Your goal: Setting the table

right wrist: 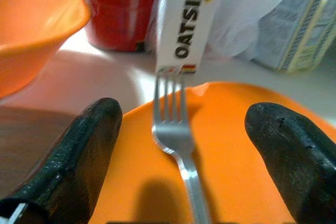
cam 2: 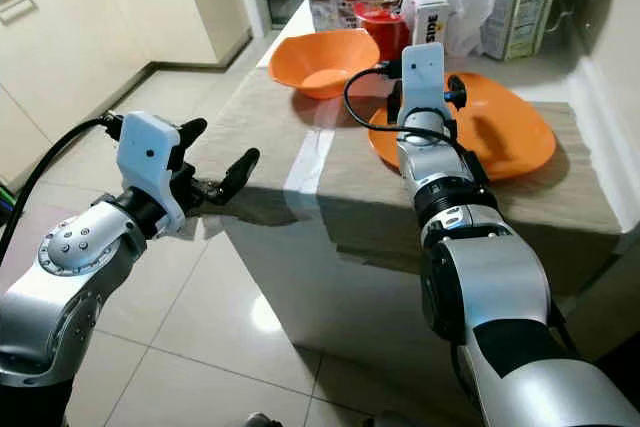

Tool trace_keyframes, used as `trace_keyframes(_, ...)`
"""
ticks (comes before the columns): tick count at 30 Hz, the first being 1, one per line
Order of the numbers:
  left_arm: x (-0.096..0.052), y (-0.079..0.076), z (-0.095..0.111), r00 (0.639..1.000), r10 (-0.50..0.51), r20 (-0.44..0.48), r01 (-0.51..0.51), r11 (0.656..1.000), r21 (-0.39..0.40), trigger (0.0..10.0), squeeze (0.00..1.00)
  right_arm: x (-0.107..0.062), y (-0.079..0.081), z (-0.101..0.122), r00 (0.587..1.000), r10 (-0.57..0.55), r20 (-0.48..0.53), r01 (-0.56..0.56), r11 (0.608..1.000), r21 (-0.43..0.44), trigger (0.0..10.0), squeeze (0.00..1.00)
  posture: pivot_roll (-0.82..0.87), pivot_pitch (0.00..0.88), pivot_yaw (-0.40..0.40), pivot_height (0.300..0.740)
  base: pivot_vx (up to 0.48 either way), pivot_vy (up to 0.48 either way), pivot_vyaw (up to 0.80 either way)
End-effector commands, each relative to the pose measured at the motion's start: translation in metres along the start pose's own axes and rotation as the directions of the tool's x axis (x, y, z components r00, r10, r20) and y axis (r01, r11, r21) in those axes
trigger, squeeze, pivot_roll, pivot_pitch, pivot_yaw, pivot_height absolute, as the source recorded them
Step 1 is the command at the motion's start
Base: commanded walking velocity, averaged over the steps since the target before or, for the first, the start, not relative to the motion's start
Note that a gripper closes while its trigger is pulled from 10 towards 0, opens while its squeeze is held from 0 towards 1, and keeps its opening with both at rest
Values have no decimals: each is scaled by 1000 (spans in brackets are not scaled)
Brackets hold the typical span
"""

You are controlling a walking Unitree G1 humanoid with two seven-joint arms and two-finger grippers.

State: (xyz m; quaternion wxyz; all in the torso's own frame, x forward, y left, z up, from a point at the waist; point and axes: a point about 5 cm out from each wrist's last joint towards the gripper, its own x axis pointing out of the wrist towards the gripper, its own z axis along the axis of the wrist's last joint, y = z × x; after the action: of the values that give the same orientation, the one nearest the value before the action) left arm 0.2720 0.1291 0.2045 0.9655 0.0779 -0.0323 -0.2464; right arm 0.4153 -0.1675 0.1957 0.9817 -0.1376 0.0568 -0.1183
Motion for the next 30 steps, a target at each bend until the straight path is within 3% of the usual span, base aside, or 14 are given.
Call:
trace_keyframes(1,-3,7,2,1000,27,-5,-27,999,17,10000,0,-1,6,-5,999,21,-37,-20,1000,13,10000,0,-67,0,157,735,0,0,0)
trace_keyframes(20,-5,8,3,1000,18,-8,-18,1000,25,10000,0,-4,2,-29,990,-13,-139,20,999,47,10000,0,-65,6,166,735,0,0,0)
trace_keyframes(30,-6,9,4,1000,13,-11,-12,999,35,10000,0,-8,4,-45,976,-9,-217,38,991,128,10000,0,-63,11,173,735,0,0,0)
